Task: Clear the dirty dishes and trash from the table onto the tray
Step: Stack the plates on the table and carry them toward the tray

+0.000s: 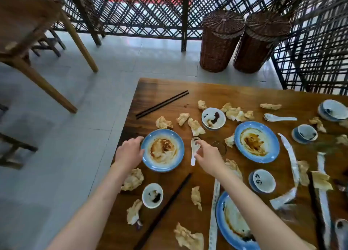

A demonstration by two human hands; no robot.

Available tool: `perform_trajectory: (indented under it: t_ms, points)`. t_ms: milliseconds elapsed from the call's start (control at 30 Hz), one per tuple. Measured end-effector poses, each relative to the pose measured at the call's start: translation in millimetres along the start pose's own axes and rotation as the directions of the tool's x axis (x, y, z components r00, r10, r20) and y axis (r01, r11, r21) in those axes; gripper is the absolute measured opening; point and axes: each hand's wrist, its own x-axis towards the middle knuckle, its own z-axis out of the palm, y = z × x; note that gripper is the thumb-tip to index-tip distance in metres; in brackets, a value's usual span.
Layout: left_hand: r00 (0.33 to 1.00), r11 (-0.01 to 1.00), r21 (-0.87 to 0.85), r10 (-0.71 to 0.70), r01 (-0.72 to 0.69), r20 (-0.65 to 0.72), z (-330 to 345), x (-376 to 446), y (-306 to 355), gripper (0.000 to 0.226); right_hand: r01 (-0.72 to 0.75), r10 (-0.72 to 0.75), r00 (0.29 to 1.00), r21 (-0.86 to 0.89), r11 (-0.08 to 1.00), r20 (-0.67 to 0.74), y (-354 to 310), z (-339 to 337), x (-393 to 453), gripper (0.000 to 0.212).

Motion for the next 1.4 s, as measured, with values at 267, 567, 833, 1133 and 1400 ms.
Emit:
perform_trajectory:
  t_ms: [267,567,833,1133,1400]
  points:
    - [0.984,0.986,-0.12,-0.093,0.112,0.149,23,28,-11,0.032,-0.155,0.15,0.987,0.096,0.983,0.061,-34,39,47,0.031]
    - [0.982,0.963,-0.238,-0.088,0.127,0.166,27,25,-17,0.038,-0.302,0.3,0.953,0.069,0.951,0.039,-43,52,53,0.013]
    - [0.988,0.937,-0.33,-0.076,0.118,0.138,3,14,-11,0.04,-0.242,0.262,0.962,0.202,0.949,-0.08,-46,26,32,0.032]
    - [0.997,0.923,-0.385,0.006,0.024,0.077,-11,-40,50,0.032,-0.259,0.309,0.933,0.255,0.932,-0.183,-6,-10,-38,0.019]
    - [0.992,0.918,-0.396,0.046,0.003,0.114,21,-115,116,0.027,-0.346,0.43,0.882,0.353,0.869,-0.192,73,-21,-123,0.021]
